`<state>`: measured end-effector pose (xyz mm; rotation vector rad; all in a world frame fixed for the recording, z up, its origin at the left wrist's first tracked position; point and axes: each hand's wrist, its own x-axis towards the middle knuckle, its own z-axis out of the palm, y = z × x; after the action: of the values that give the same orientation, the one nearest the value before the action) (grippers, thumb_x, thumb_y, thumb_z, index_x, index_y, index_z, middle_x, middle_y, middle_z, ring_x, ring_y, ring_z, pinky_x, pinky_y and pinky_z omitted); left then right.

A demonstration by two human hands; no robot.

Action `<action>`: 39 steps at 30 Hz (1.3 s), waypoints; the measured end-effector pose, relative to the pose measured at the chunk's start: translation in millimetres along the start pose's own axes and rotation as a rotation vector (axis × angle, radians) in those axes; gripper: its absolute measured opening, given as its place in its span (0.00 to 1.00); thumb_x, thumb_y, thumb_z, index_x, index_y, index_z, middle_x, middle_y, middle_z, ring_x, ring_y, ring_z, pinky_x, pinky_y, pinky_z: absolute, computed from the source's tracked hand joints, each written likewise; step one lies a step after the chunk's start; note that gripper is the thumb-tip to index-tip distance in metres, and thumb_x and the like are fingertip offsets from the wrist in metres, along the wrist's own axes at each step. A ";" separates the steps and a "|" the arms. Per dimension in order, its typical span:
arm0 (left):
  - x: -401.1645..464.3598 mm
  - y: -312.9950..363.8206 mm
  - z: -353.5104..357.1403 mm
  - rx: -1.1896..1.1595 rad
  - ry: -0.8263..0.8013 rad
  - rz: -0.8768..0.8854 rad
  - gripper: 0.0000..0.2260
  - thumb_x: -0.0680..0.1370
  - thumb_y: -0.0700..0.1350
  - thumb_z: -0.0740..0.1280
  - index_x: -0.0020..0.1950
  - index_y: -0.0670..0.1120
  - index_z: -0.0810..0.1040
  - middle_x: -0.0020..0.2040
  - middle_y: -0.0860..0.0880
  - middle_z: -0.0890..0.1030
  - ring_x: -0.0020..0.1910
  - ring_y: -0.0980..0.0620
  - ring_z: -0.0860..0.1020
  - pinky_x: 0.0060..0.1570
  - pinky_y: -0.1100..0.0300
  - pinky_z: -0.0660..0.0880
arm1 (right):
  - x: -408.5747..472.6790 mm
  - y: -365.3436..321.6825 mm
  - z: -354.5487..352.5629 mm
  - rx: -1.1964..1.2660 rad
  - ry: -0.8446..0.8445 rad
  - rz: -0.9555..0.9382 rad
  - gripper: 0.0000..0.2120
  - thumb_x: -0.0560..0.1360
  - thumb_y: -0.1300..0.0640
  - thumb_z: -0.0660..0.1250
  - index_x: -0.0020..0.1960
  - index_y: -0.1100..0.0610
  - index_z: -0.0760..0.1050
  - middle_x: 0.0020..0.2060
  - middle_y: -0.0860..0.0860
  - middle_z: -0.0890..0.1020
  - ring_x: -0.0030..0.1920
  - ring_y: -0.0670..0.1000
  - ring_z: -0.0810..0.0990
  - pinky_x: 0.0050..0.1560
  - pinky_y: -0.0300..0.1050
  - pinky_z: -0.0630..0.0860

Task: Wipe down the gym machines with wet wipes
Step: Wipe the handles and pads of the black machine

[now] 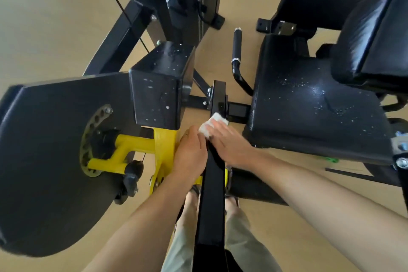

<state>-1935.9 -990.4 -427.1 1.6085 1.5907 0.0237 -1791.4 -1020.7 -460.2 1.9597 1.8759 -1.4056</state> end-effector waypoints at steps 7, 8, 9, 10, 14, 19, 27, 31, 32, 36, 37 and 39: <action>29.7 -1.9 22.0 0.100 0.118 -0.042 0.12 0.85 0.51 0.49 0.49 0.50 0.70 0.39 0.50 0.76 0.40 0.46 0.76 0.38 0.52 0.72 | 92.8 31.0 -23.1 -0.043 0.017 0.109 0.26 0.87 0.52 0.42 0.84 0.55 0.49 0.84 0.52 0.47 0.83 0.49 0.42 0.80 0.49 0.37; 32.1 -1.9 24.2 0.121 0.127 -0.038 0.13 0.85 0.51 0.49 0.46 0.50 0.69 0.37 0.51 0.74 0.38 0.46 0.76 0.36 0.52 0.71 | 105.1 36.3 -25.8 -0.025 0.016 0.113 0.25 0.87 0.52 0.42 0.83 0.56 0.50 0.84 0.52 0.47 0.83 0.50 0.43 0.80 0.49 0.37; 34.3 -3.1 26.4 0.137 0.132 -0.036 0.14 0.85 0.52 0.49 0.45 0.50 0.68 0.35 0.51 0.74 0.37 0.46 0.76 0.35 0.52 0.71 | 117.1 41.7 -29.5 -0.009 0.016 0.118 0.25 0.87 0.52 0.42 0.83 0.56 0.51 0.83 0.52 0.48 0.83 0.50 0.43 0.81 0.50 0.38; 36.6 -4.7 28.2 0.145 0.137 -0.029 0.15 0.85 0.52 0.49 0.44 0.50 0.68 0.35 0.51 0.74 0.35 0.47 0.76 0.34 0.52 0.72 | 129.8 48.3 -31.8 0.003 0.018 0.122 0.25 0.87 0.52 0.43 0.82 0.56 0.53 0.83 0.52 0.49 0.83 0.50 0.44 0.81 0.50 0.40; 43.3 -10.8 33.3 0.130 0.164 -0.016 0.16 0.84 0.54 0.49 0.42 0.52 0.69 0.32 0.52 0.75 0.31 0.51 0.77 0.30 0.50 0.77 | 181.6 72.3 -41.1 0.043 0.005 0.176 0.23 0.85 0.50 0.43 0.77 0.55 0.60 0.81 0.52 0.57 0.82 0.52 0.49 0.80 0.56 0.49; 43.8 -16.3 36.2 0.132 0.177 0.030 0.16 0.83 0.57 0.48 0.44 0.54 0.70 0.31 0.53 0.77 0.30 0.54 0.78 0.29 0.51 0.78 | 231.5 88.9 -54.1 0.063 0.002 0.266 0.26 0.84 0.46 0.43 0.79 0.52 0.59 0.80 0.48 0.57 0.81 0.49 0.48 0.80 0.54 0.48; 45.2 -9.6 30.2 0.148 0.159 0.011 0.12 0.83 0.52 0.51 0.46 0.53 0.72 0.36 0.53 0.78 0.34 0.52 0.78 0.34 0.50 0.78 | 170.4 48.0 -34.4 -0.111 -0.043 0.092 0.25 0.85 0.52 0.44 0.73 0.61 0.70 0.77 0.61 0.65 0.79 0.59 0.58 0.79 0.58 0.53; 33.3 -5.7 21.6 0.045 0.066 0.044 0.10 0.85 0.49 0.53 0.49 0.52 0.72 0.40 0.53 0.78 0.38 0.51 0.77 0.38 0.51 0.77 | 92.9 29.2 -9.8 -0.152 -0.054 -0.150 0.23 0.80 0.59 0.50 0.51 0.71 0.81 0.54 0.69 0.82 0.61 0.71 0.79 0.67 0.67 0.74; 25.4 -6.5 17.2 0.026 0.031 0.057 0.09 0.85 0.48 0.54 0.50 0.51 0.72 0.42 0.53 0.78 0.40 0.51 0.77 0.40 0.51 0.76 | 79.4 25.8 -3.9 -0.173 -0.037 -0.163 0.22 0.80 0.59 0.52 0.49 0.70 0.82 0.53 0.68 0.83 0.59 0.71 0.81 0.65 0.68 0.75; -14.7 -20.1 -3.6 0.010 0.005 0.108 0.06 0.83 0.39 0.58 0.55 0.47 0.73 0.48 0.50 0.77 0.43 0.50 0.76 0.44 0.54 0.74 | 25.2 -8.9 -5.7 -0.136 0.075 -0.043 0.26 0.86 0.51 0.47 0.78 0.64 0.64 0.80 0.62 0.61 0.81 0.60 0.56 0.80 0.53 0.50; -24.4 -22.0 -10.4 0.002 -0.014 0.091 0.06 0.82 0.39 0.58 0.54 0.48 0.73 0.47 0.50 0.78 0.43 0.50 0.77 0.44 0.53 0.75 | 15.7 -14.7 -5.9 -0.079 0.054 0.033 0.27 0.87 0.48 0.49 0.81 0.61 0.58 0.82 0.58 0.55 0.82 0.57 0.50 0.80 0.49 0.47; -40.8 -19.2 -26.1 -0.029 -0.080 0.022 0.06 0.82 0.40 0.58 0.52 0.49 0.73 0.45 0.50 0.79 0.43 0.48 0.78 0.45 0.47 0.77 | 1.6 -28.3 -6.3 -0.002 0.023 0.100 0.29 0.85 0.44 0.54 0.82 0.57 0.57 0.83 0.55 0.54 0.82 0.56 0.49 0.79 0.49 0.49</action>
<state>-1973.7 -1013.5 -399.7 1.5858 1.5045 -0.0063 -1811.7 -1008.7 -443.2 2.0462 1.7600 -1.3597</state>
